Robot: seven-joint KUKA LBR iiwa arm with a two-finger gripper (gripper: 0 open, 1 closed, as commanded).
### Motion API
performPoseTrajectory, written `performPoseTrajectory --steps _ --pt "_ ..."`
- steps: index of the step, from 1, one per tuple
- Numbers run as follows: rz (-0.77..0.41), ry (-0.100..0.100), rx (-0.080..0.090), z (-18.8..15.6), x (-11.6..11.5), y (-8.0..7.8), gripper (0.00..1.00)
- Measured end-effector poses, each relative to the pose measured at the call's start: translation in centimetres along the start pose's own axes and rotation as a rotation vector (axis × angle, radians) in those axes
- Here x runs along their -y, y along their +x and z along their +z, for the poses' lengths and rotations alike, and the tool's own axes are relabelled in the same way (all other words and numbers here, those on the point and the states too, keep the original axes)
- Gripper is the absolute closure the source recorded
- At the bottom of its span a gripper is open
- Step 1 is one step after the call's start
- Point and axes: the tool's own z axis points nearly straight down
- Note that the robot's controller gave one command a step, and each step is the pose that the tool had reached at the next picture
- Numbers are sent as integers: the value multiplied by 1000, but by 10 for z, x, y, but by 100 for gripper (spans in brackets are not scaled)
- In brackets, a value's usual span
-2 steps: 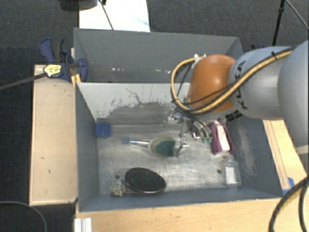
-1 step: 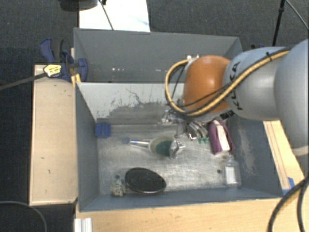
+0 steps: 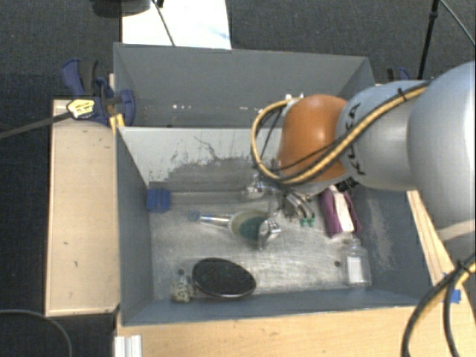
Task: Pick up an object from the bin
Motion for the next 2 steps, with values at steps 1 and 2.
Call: performPoseTrajectory --steps 1,2 --pt "-1 1 0 -2 0 -2 0" --pt "-1 0 9 -5 0 -4 100"
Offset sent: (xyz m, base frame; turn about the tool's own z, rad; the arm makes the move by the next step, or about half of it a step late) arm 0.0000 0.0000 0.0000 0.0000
